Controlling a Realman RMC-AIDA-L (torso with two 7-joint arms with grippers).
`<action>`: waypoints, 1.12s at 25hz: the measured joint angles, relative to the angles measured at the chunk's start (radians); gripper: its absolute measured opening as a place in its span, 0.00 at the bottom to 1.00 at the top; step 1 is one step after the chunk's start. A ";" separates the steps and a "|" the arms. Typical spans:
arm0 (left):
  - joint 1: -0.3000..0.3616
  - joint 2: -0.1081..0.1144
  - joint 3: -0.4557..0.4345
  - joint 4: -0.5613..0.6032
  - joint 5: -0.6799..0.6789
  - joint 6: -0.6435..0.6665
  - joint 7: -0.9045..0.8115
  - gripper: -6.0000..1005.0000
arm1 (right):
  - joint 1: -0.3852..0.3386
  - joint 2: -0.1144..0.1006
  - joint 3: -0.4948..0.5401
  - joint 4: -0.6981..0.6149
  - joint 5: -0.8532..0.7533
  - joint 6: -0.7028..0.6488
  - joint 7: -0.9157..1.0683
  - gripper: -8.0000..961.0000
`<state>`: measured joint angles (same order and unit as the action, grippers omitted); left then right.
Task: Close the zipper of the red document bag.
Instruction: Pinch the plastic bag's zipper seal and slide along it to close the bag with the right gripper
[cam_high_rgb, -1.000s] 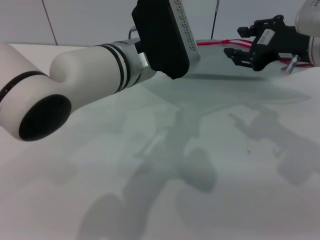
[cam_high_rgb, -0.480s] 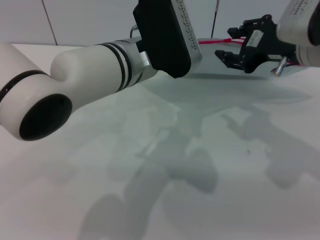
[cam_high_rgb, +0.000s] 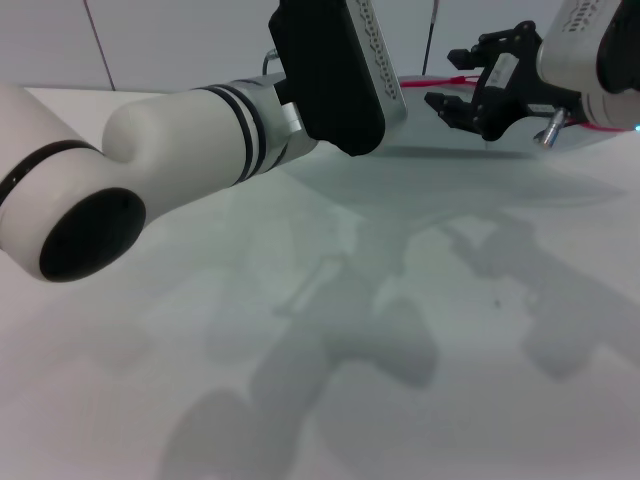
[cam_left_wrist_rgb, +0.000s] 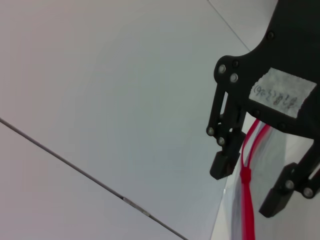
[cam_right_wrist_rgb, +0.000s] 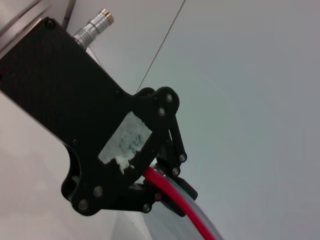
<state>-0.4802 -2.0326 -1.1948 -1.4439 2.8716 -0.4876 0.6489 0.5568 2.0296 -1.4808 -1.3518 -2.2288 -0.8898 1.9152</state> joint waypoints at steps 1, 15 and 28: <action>0.000 0.000 0.000 0.000 0.000 0.000 0.000 0.10 | 0.000 0.000 0.000 0.000 0.000 0.000 0.000 0.53; 0.000 0.000 0.003 -0.004 0.000 0.000 0.000 0.11 | 0.000 0.000 -0.001 0.006 0.000 0.012 0.002 0.41; -0.001 0.000 0.009 -0.004 0.000 0.001 0.000 0.11 | 0.000 0.000 -0.001 0.014 -0.001 0.026 0.002 0.32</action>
<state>-0.4814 -2.0325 -1.1857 -1.4482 2.8716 -0.4862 0.6489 0.5568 2.0295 -1.4818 -1.3375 -2.2297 -0.8636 1.9175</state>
